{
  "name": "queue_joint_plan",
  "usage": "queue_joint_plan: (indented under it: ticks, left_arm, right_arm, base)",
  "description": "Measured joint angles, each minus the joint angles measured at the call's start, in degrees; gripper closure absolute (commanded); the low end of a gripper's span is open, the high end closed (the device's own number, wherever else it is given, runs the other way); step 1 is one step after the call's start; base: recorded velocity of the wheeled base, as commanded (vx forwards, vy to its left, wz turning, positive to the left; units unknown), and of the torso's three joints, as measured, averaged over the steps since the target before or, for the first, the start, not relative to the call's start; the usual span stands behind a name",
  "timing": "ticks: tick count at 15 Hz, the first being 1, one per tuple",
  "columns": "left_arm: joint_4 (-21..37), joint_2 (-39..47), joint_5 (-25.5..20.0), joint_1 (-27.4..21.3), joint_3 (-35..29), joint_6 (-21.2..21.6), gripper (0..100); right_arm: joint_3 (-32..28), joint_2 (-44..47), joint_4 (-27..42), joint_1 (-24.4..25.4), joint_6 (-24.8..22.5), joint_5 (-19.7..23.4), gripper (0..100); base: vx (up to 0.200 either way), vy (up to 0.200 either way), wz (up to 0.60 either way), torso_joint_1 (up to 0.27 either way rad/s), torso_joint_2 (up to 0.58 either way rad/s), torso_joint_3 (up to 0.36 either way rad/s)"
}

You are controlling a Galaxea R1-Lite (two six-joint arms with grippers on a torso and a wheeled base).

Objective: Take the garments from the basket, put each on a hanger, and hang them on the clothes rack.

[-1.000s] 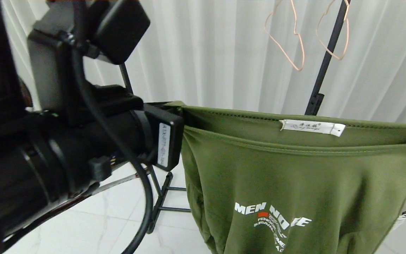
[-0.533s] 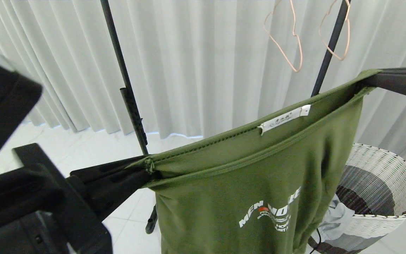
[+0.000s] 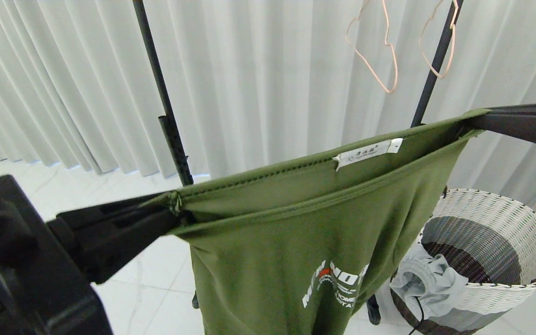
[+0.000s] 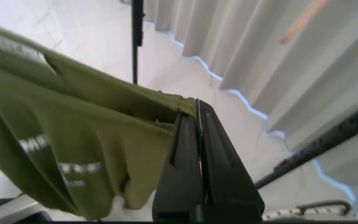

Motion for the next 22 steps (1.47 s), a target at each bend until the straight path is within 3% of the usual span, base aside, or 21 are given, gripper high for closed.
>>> queue_joint_plan:
  ticks: [4,6,13,16,22]
  left_arm:
    - [-0.06,4.67,-0.85,8.44,-11.47,2.79,100]
    - [-0.06,7.62,-1.12,10.28,-16.46,3.56,100]
    - [-0.02,9.9,-0.9,9.86,-13.04,3.97,100]
    - [-0.04,9.87,-1.04,9.78,-15.47,6.88,100]
    - [-0.02,9.92,-0.93,9.73,-16.79,7.25,100]
  right_arm:
    - [-5.29,-2.02,9.41,-2.16,-0.18,0.11,100]
    - [-7.0,-3.39,13.41,-2.16,-0.4,0.12,100]
    - [-2.27,-7.53,13.91,-0.22,-0.95,-0.22,100]
    - [-1.85,-7.97,13.91,-0.22,-0.95,-4.73,100]
    - [-1.73,-7.51,13.74,-0.12,-0.87,-5.34,100]
  base:
    - [0.0,0.0,0.0,0.0,0.0,0.0]
    - [0.0,0.0,0.0,0.0,0.0,0.0]
    - [0.0,0.0,0.0,0.0,0.0,0.0]
    - [0.0,0.0,0.0,0.0,0.0,0.0]
    - [0.0,0.0,0.0,0.0,0.0,0.0]
